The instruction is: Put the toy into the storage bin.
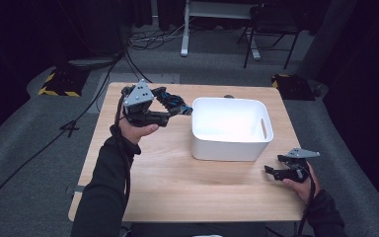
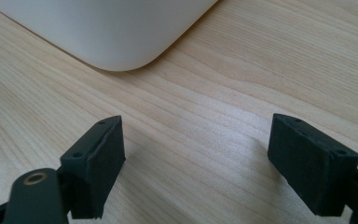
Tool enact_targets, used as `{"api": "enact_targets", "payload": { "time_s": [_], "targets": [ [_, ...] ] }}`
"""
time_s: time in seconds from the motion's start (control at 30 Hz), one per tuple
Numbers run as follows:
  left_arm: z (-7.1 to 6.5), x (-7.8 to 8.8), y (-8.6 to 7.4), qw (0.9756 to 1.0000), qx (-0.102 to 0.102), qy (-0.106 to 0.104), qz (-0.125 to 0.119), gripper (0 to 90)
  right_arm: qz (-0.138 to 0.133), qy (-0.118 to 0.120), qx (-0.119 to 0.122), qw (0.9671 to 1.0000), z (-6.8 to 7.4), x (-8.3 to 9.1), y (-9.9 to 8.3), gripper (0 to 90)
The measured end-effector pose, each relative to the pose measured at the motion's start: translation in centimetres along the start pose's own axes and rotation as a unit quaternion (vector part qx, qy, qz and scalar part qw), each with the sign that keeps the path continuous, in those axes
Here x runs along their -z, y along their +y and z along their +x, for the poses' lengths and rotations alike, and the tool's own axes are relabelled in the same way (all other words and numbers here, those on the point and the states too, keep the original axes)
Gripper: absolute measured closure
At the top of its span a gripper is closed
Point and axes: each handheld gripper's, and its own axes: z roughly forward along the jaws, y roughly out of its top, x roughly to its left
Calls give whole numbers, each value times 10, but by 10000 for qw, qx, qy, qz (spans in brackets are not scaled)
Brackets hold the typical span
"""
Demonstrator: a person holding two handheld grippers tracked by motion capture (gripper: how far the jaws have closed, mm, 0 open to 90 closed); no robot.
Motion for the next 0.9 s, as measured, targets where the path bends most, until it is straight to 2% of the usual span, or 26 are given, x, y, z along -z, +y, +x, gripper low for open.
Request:
{"api": "enact_targets", "payload": {
  "time_s": [0.47,0.5,0.57,0.67,0.9],
  "targets": [
    [-13,-21,12,9992,-43,-379,-103,247,7,-3,17,10000,0,0,0,189],
    [-14,-23,13,9991,-63,-411,-88,247,11,-7,21,10000,0,0,0,189],
    [-14,-27,14,9986,-274,-441,10,246,10,-3,20,10000,0,0,0,188],
    [-16,-35,14,9979,-271,-594,43,247,1,5,24,10000,0,0,0,188],
    [-22,-53,11,9953,-401,-834,296,247,11,1,23,10000,0,0,0,186]
  ]
}}
